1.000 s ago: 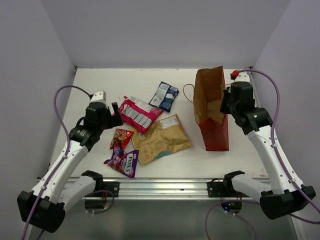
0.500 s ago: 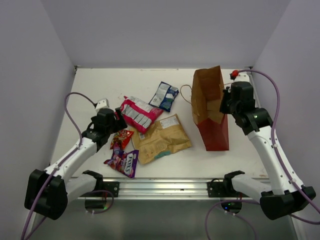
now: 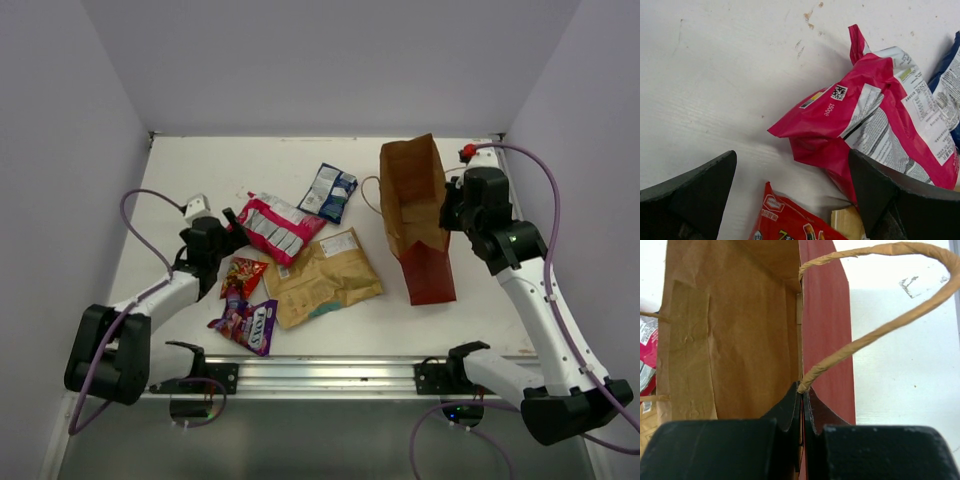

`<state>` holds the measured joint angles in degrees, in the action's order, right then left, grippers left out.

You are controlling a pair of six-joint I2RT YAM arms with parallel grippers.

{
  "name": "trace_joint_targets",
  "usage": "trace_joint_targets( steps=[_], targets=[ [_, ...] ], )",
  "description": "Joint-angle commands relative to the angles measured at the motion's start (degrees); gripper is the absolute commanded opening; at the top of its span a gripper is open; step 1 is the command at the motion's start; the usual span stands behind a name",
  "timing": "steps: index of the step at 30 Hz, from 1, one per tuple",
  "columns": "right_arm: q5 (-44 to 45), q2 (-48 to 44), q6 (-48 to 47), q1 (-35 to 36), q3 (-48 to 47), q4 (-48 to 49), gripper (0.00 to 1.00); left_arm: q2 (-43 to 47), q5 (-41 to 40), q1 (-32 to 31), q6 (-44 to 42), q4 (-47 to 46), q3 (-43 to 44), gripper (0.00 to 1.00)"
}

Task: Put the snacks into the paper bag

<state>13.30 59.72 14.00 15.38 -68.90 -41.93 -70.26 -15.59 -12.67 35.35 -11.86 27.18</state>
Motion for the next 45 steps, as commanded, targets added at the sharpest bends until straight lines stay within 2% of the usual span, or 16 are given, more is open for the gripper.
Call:
trace_joint_targets(
  steps=[1,8,13,16,17,20,25,28,32,37,45],
  targets=[
    [-1.96,-1.01,-0.99,0.00,0.26,2.73,0.00,-4.17,4.60,2.99,-0.64,-12.56,-1.42,0.97],
    [-2.05,-0.84,-1.52,0.00,-0.09,2.29,0.00,-13.50,12.24,4.32,-0.81,-19.76,2.61,0.95],
    [-2.49,-0.49,-1.61,0.00,0.35,2.56,0.00,-14.91,15.33,4.14,-1.16,-22.68,4.28,0.84],
    [-2.75,-0.40,-1.78,0.00,0.61,2.64,0.00,-15.61,18.31,4.14,-0.81,-24.08,5.08,0.59],
    [-2.84,-0.40,-1.78,0.00,0.61,2.65,0.00,-15.78,18.84,4.14,-0.46,-24.61,4.90,0.33],
    [-2.93,-0.40,-1.78,0.00,0.79,2.56,0.00,-16.14,18.85,3.79,-1.33,-23.22,6.12,0.00],
    [-2.84,-0.40,-1.87,0.00,1.23,2.64,0.00,-15.09,19.55,2.03,-2.83,-22.86,6.22,0.00],
    [-2.93,-0.48,-1.96,0.00,1.49,2.65,0.00,-9.47,19.29,-0.51,-3.71,-18.85,7.70,0.00],
    [-2.67,-0.40,-1.96,0.00,1.76,2.65,0.00,-2.18,19.20,-4.90,-5.20,-7.85,20.61,0.00],
    [-2.84,-0.31,-1.70,0.00,2.37,3.08,0.00,-0.58,19.72,-10.97,-7.58,4.19,38.87,0.00],
    [-3.28,-0.66,-1.43,0.09,3.51,3.44,0.00,-4.96,24.64,-19.22,-6.18,9.92,56.39,0.00]
  ],
)
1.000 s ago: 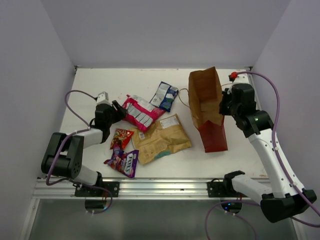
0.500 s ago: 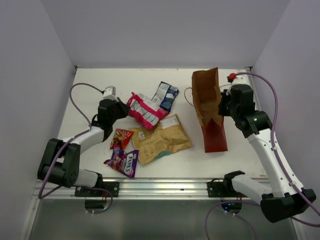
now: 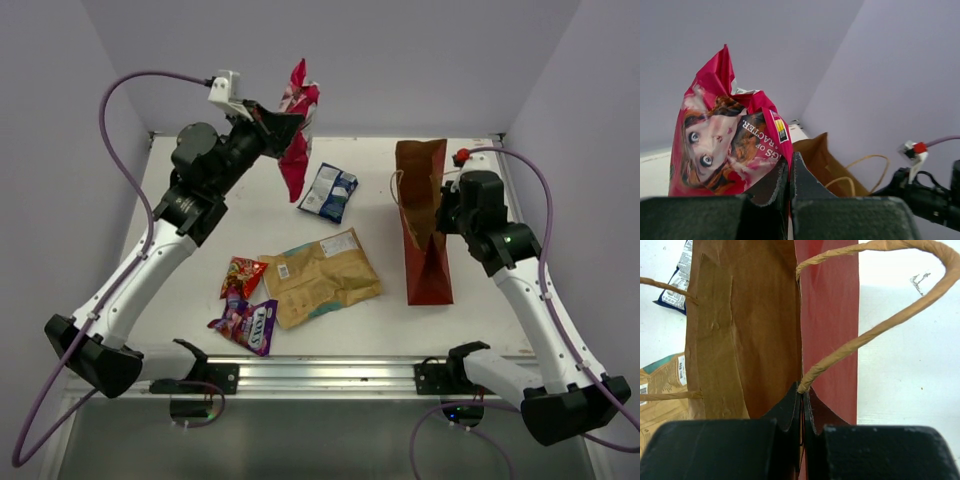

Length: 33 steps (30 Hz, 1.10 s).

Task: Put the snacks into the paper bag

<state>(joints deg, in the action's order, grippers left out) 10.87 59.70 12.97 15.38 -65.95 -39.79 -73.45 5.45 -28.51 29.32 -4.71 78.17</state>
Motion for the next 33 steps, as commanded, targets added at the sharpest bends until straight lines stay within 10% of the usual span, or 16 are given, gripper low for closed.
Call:
trace_joint_targets(
  steps=[1,13,27,33],
  targets=[
    [-0.77,-0.64,-0.32,0.01,0.74,1.38,0.00,-2.65,4.03,-4.35,0.21,3.12,8.89,0.00],
    [1.96,-2.93,-0.76,0.00,-2.60,-1.87,0.00,-22.60,5.45,-21.40,0.74,7.79,40.81,0.00],
    [1.78,-3.19,-0.93,0.00,-1.81,-1.69,0.00,-17.43,-5.18,-28.44,-4.97,2.34,35.21,0.00],
    [1.61,-2.22,-1.02,0.00,-1.63,-1.61,0.00,-21.73,-7.21,-28.35,-7.96,11.12,50.49,0.00]
  ],
)
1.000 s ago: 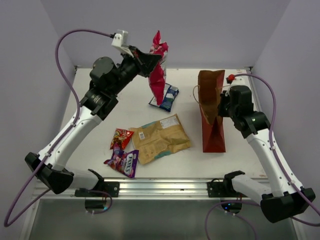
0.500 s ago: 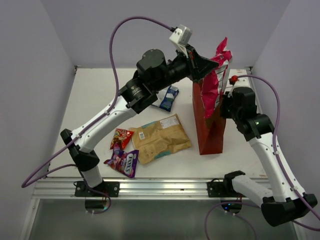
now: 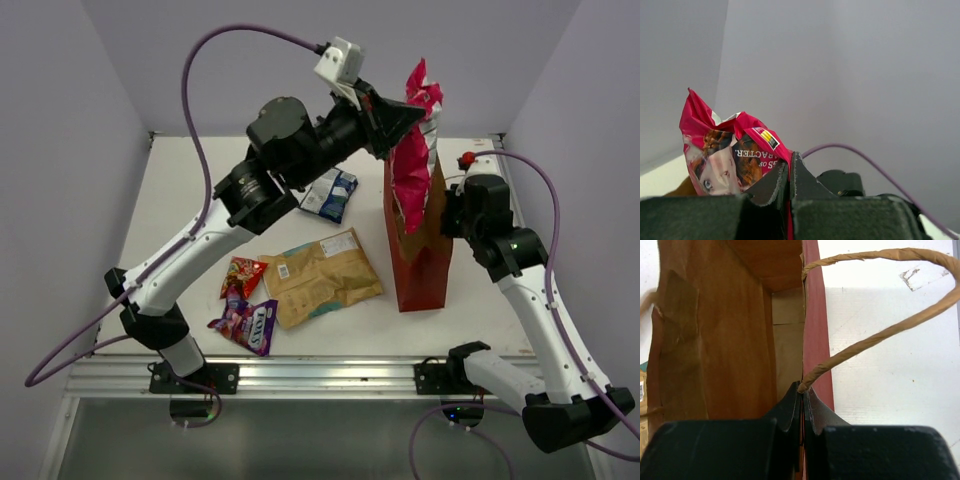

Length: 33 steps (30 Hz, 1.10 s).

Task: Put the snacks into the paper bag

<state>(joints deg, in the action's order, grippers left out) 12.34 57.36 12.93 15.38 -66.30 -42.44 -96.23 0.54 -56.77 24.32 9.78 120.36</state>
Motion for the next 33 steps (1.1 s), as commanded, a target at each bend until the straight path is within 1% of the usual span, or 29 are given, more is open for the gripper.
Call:
trace_joint_targets(
  steps=[1,6,11,17,23,26,29,31,32,33],
  targets=[
    [0.06,0.12,-0.98,0.00,-1.20,1.13,0.00,0.87,-2.29,-0.09,-3.05,-3.28,9.19,0.00],
    [0.14,-0.06,-1.06,0.09,-0.58,1.21,0.00,0.34,-2.21,-0.09,-3.40,-4.50,8.84,0.00],
    [0.14,-0.15,-1.24,0.00,-0.49,1.13,0.00,-1.77,-0.80,-0.09,-1.73,-5.21,8.76,0.00],
    [0.14,-0.50,-1.68,0.00,0.03,1.04,0.00,-1.07,-0.97,-0.09,-2.17,-8.02,3.40,0.00],
    [0.58,-0.41,-2.03,0.00,0.82,1.13,0.00,-1.16,-1.68,-0.09,-2.61,-6.44,2.26,0.00],
    [0.76,-0.41,-2.12,0.00,0.91,1.04,0.00,0.24,-1.94,-0.18,-2.17,-7.23,-2.65,0.00],
    [1.02,-0.85,-2.03,0.00,0.91,0.95,0.00,2.27,-2.47,-0.09,-1.82,-10.90,-13.26,0.00],
    [1.20,-0.94,-2.03,0.00,0.56,0.69,0.00,3.23,-2.91,-0.09,-1.47,-12.23,-17.68,0.00],
    [1.37,-1.11,-2.03,0.00,0.04,0.43,0.00,3.50,-3.08,-0.09,-1.38,-13.98,-22.05,0.00],
    [1.72,-1.20,-2.03,0.00,-0.31,-0.01,0.00,3.76,-3.08,-0.09,-1.20,-14.78,-24.01,0.00]
  ],
)
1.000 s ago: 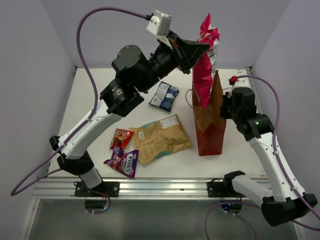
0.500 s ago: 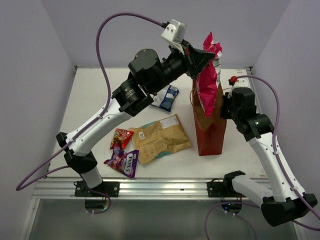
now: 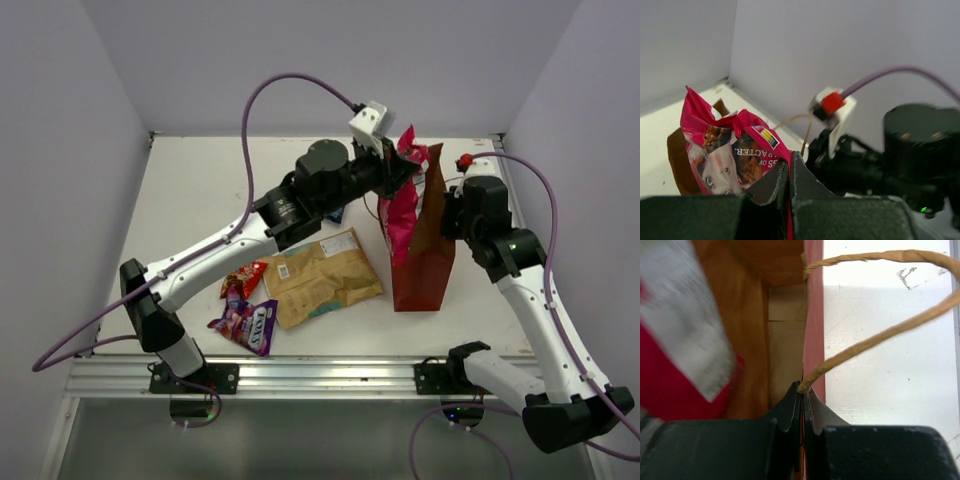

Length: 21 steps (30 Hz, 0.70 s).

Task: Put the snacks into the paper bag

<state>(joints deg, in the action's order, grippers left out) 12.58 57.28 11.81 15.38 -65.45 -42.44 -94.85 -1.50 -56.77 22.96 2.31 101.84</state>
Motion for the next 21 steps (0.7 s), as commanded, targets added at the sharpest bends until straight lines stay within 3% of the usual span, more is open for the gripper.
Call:
trace_joint_targets(
  steps=[1,5,9,10,12,13,14,17,21],
  targets=[
    [1.66,-1.20,-0.92,0.00,-1.61,-0.19,0.00,2.47,-1.23,-0.09,0.33,-7.66,-6.99,0.00],
    [1.84,-1.29,-1.35,0.00,-3.71,-1.33,0.00,1.95,-1.14,-0.09,0.77,-9.51,-12.01,0.00],
    [1.92,-1.55,-1.35,0.00,-4.51,-1.86,0.00,1.69,-1.14,-0.09,0.16,-9.43,-11.58,0.03],
    [2.10,-1.55,-1.35,0.00,-4.51,-2.04,0.00,1.51,-1.14,-0.09,-0.11,-9.08,-11.06,0.11],
    [2.01,-1.64,-1.35,0.00,-4.77,-2.13,0.00,0.81,-1.23,-0.18,-0.98,-7.50,-8.51,0.39],
    [2.19,-1.64,-1.35,0.00,-4.69,-2.21,0.00,0.63,-1.31,-0.53,-2.03,-6.88,-7.55,0.55],
    [2.27,-1.55,-1.44,0.00,-4.86,-2.30,0.00,0.46,-1.58,-0.71,-2.65,-5.92,-5.80,0.77],
    [2.54,-1.38,-1.53,0.00,-4.95,-2.39,0.00,1.94,-2.19,-1.50,-5.11,-6.43,-3.94,0.92],
    [2.63,-1.03,-1.62,0.01,-5.30,-2.65,0.00,9.21,-5.86,-1.85,-6.70,-5.21,-2.79,0.94]
  ],
)
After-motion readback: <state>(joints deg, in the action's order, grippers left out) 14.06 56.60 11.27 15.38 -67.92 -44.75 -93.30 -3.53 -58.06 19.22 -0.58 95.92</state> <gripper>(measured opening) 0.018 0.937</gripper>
